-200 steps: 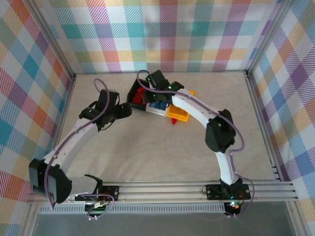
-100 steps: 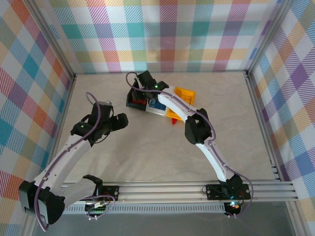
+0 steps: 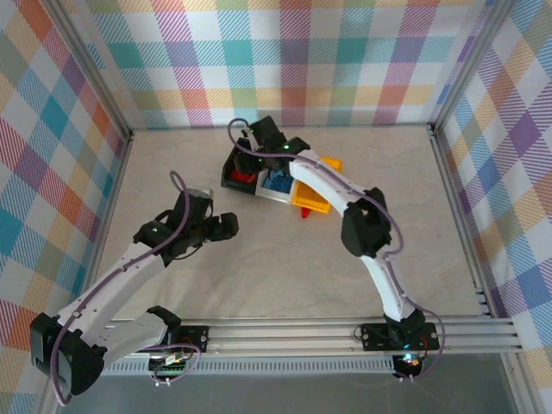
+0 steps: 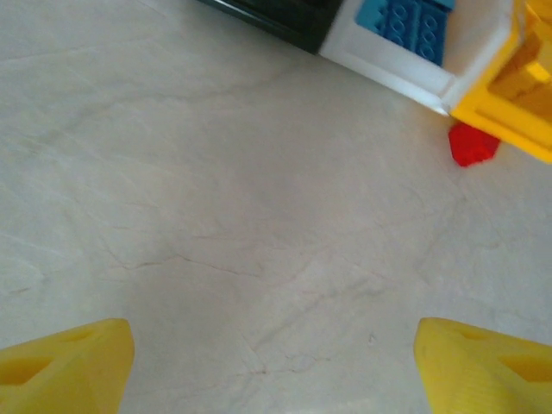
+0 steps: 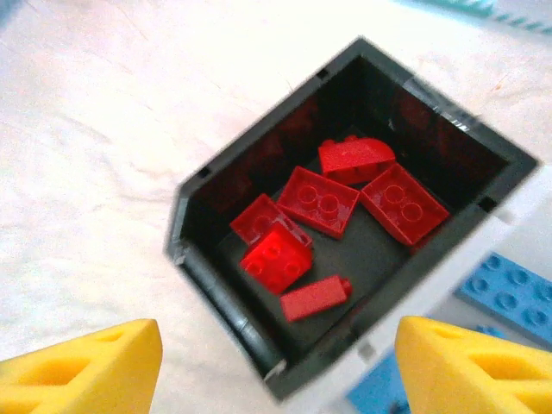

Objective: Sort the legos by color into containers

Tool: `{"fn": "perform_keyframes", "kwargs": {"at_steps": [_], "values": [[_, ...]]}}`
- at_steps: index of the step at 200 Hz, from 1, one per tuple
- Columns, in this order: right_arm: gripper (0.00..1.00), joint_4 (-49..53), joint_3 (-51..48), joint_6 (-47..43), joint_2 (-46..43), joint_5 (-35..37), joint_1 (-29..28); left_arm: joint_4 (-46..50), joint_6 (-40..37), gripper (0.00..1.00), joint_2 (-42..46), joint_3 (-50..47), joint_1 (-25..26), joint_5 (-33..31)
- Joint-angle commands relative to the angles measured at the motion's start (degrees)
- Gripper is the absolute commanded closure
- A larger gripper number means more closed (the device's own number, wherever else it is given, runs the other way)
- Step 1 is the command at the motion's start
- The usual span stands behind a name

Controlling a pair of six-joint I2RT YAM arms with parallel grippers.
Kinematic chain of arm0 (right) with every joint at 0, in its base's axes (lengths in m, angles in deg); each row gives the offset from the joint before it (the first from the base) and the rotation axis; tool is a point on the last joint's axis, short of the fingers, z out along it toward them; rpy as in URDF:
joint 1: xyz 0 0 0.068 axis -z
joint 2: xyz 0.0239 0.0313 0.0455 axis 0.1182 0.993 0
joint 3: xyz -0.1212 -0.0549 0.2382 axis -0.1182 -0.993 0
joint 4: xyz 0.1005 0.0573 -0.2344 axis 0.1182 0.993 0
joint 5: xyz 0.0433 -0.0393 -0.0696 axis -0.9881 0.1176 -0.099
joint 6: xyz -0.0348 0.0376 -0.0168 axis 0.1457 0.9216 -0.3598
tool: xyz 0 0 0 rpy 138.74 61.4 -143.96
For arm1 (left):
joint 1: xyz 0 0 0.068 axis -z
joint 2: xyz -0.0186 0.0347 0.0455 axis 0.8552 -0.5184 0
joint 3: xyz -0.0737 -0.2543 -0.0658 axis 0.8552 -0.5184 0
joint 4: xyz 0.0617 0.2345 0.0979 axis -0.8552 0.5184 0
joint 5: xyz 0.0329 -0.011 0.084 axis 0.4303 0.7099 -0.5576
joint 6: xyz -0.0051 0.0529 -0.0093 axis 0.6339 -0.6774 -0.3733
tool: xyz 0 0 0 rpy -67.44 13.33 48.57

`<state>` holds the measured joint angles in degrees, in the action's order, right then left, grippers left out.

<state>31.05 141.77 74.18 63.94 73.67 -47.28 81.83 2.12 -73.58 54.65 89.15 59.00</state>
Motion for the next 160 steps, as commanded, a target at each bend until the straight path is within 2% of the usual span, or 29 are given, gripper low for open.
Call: {"fn": "perform_keyframes", "kwargs": {"at_steps": [1,26,55,80,115,160], "values": [[0.28,-4.1,-8.3,2.0,-13.3,-0.8,-0.1,-3.0,0.4,0.15,-0.6,-1.4,3.9,-2.1],[0.27,-3.2,-22.8,5.0,-25.0,0.1,0.8,-6.9,1.1,0.15,-2.5,-2.6,8.3,-2.9],[0.27,-3.8,-41.8,9.8,-38.5,-1.5,4.4,-11.0,1.1,0.16,-8.2,-2.3,13.6,-4.5],[0.27,-3.2,-54.5,11.4,-47.7,-1.3,5.7,-15.4,1.1,0.16,-13.4,-2.0,17.4,-4.9],[0.26,-2.9,-66.6,13.1,-55.7,-1.4,6.0,-22.6,-0.2,0.16,-22.3,0.3,20.3,-3.8],[0.26,-4.3,-74.7,15.2,-60.8,-2.7,8.4,-30.3,-1.0,0.17,-38.5,8.3,22.3,-2.3]]}}
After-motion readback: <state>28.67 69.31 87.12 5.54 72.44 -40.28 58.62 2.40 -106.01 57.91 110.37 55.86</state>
